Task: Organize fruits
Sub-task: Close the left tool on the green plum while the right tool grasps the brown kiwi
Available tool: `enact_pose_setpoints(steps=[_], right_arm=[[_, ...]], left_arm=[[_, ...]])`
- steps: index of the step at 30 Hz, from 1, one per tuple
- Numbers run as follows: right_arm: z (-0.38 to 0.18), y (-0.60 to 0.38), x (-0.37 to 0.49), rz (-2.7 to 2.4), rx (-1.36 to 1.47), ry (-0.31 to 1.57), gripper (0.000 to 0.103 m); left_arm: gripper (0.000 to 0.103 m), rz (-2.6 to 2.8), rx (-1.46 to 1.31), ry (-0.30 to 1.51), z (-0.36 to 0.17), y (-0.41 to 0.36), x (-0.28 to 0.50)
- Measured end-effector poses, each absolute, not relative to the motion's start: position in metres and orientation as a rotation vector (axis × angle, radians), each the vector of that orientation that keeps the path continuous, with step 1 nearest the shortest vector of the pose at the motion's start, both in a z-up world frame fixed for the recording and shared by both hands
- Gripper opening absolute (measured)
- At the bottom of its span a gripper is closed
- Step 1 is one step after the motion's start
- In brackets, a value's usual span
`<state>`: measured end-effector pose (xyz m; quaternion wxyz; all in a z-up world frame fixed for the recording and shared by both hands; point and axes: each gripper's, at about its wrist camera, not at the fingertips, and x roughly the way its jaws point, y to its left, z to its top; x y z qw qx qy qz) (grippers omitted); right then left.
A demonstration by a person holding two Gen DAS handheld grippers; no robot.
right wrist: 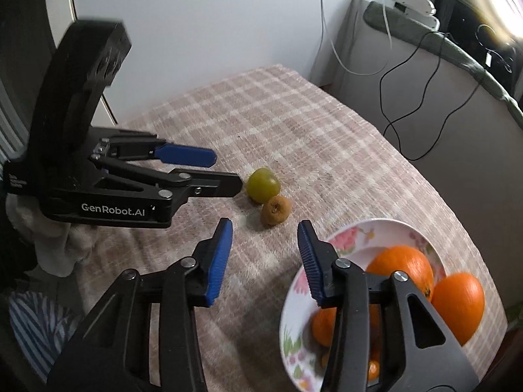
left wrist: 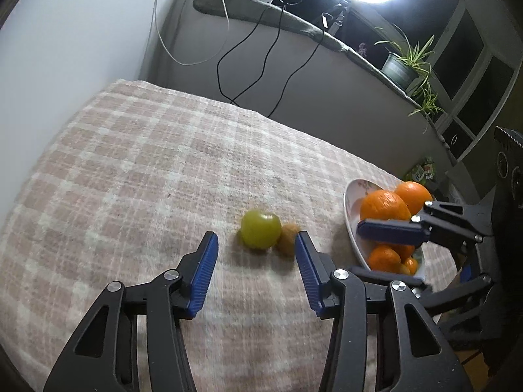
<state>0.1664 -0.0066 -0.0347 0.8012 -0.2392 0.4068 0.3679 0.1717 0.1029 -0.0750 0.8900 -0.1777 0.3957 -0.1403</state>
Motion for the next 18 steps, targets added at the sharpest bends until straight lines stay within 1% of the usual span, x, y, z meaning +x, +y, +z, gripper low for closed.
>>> enact_pose_setpoints(steps=[7,18], right_arm=[[-0.053,0.007,0.182,0.789,-0.568,0.906,0.038],[-0.067,0.02,0.196,0.794,-0.615,0.927,0.038]], left_arm=[[0.041,-0.311,-0.374,0.845,-0.081,0.099,0.187],[0.041,-0.325,-0.36,0.88,-0.09,0.093,0.204]])
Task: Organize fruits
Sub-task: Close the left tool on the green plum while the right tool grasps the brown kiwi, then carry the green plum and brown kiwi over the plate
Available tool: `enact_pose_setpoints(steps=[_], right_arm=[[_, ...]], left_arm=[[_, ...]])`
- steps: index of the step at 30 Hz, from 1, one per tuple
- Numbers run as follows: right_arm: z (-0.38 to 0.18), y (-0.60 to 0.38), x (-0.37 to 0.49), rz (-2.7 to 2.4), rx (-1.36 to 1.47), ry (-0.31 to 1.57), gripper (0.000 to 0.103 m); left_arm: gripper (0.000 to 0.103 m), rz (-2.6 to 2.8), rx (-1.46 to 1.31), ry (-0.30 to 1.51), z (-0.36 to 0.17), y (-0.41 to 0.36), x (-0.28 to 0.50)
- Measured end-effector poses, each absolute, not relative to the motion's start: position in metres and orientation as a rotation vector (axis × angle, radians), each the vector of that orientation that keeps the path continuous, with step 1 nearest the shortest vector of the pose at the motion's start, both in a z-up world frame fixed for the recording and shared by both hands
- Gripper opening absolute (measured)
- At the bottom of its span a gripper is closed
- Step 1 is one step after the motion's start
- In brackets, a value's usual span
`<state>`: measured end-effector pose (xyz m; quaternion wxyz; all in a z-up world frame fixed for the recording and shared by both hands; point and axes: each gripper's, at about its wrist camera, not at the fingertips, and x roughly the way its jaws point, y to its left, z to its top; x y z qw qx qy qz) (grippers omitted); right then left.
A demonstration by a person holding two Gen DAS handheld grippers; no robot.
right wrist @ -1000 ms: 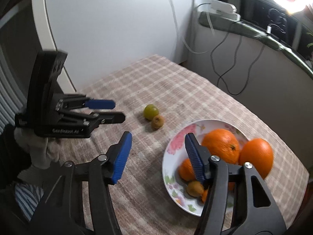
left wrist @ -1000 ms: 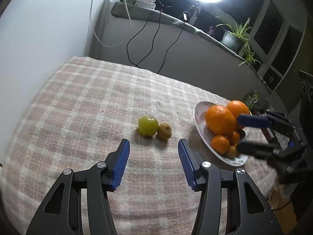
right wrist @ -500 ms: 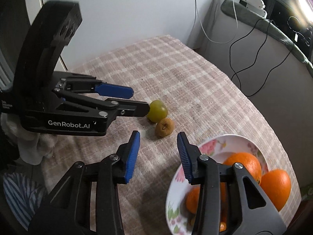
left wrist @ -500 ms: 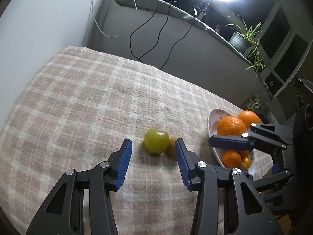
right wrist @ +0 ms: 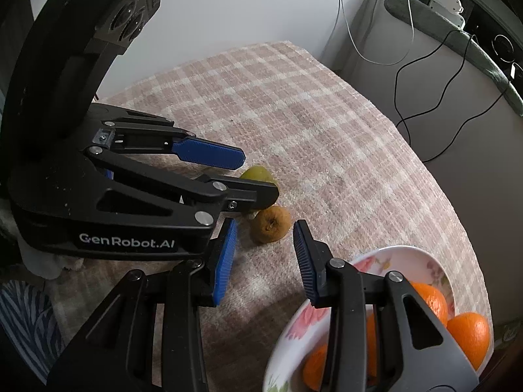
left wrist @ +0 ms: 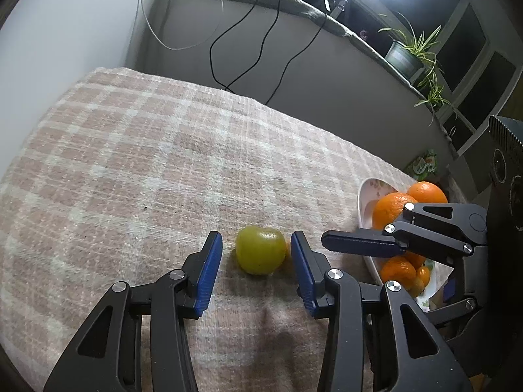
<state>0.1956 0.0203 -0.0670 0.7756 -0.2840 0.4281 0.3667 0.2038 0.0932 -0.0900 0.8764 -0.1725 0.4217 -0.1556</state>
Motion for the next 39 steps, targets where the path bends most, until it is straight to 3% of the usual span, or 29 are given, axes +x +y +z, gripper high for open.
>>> enact_pose_setpoints(steps=[18,23,39], right_arm=[[-0.085,0.028,0.209,0.787,-0.661,0.956,0.038],[-0.087,0.028,0.209,0.794,-0.665,0.966,0.029],[-0.084,0.029,0.205,0.79,-0.663,0.958,0.028]], left_arm=[[0.035,-0.352,-0.38,0.885,-0.093,0.095,0.206],[0.034,-0.354,-0.382,0.886,-0.095,0.097,0.202],[0.029,-0.343,-0.374,0.873,-0.093,0.094,0.201]])
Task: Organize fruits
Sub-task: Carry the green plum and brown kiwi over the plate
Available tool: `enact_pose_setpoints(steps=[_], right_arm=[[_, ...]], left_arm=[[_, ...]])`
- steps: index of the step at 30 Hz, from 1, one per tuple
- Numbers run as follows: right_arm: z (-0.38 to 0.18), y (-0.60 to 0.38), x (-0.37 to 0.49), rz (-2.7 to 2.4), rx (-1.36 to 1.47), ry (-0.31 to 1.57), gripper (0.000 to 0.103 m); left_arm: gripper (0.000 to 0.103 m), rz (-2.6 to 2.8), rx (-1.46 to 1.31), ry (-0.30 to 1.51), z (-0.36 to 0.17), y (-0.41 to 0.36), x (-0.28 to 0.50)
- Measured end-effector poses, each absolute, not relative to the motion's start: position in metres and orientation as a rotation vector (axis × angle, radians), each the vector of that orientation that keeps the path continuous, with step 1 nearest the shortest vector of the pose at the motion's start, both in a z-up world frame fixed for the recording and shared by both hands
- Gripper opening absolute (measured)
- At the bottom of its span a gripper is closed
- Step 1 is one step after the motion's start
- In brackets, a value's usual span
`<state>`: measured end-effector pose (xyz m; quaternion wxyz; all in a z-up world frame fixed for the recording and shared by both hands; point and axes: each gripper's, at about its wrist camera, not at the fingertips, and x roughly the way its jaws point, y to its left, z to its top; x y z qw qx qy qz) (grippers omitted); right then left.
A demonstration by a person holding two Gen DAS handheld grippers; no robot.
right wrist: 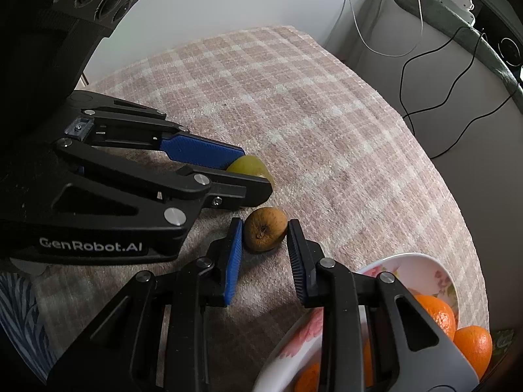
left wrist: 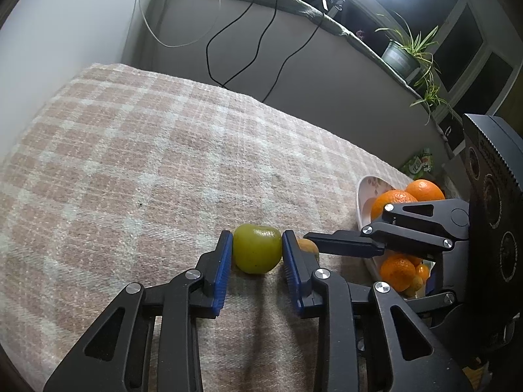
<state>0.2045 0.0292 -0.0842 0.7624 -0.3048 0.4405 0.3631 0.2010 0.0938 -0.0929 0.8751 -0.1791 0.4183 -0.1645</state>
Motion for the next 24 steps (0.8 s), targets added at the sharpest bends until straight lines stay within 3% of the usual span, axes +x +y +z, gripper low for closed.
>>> enact_pose_setpoints(steps=[24], right_arm=[[-0.033,-0.008,0.178,0.792,-0.519,0.873,0.028]], left_arm=[[0.028,-0.327,-0.383,0.799,-0.066,0.096,0.175]])
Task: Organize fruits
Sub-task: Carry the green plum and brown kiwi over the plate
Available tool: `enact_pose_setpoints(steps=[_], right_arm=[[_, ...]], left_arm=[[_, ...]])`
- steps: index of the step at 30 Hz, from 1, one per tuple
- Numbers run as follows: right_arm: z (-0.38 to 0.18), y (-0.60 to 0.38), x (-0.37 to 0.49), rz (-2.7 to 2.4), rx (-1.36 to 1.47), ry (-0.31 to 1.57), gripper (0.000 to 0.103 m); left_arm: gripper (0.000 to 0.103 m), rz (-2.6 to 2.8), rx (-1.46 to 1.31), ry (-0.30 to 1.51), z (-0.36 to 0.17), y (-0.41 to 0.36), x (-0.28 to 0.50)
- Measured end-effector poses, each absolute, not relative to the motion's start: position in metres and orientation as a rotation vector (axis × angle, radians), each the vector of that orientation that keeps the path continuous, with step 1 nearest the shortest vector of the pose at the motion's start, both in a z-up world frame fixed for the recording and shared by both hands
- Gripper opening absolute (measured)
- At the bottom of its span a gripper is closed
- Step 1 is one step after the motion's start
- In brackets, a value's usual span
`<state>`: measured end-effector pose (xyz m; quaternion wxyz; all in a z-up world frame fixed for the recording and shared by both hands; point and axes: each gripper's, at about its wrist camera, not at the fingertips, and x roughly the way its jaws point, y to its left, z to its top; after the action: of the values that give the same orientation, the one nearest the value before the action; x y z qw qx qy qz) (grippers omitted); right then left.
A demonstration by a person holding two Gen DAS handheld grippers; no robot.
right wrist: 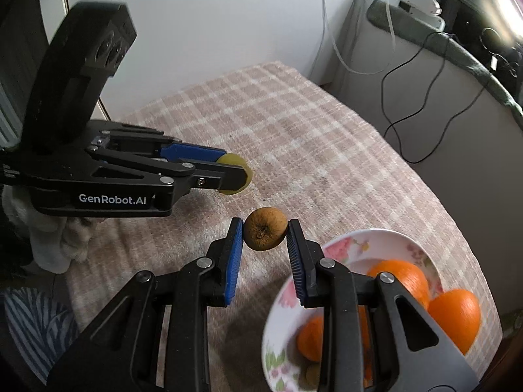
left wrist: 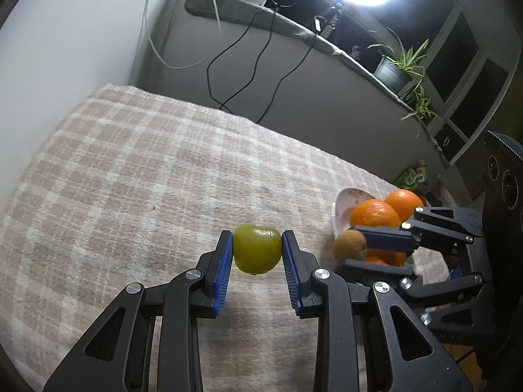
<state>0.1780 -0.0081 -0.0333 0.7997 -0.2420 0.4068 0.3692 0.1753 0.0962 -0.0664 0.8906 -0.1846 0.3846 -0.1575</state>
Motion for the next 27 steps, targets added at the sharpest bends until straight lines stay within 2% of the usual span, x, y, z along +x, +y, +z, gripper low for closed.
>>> enact_pose_setpoints(steps=[12,27], right_arm=[[-0.001,-0.086,0.168,0.694,-0.355,0.829,0.028],[0.005,-0.15,0.157,0.611,-0.264,0.819,0.028]], left_arm=[[0.028,-0.38,-0.365,0.759,-0.048,0.066,0.168],[0.029,-0.43,-0.341,0.751,-0.041,0.024,0.168]])
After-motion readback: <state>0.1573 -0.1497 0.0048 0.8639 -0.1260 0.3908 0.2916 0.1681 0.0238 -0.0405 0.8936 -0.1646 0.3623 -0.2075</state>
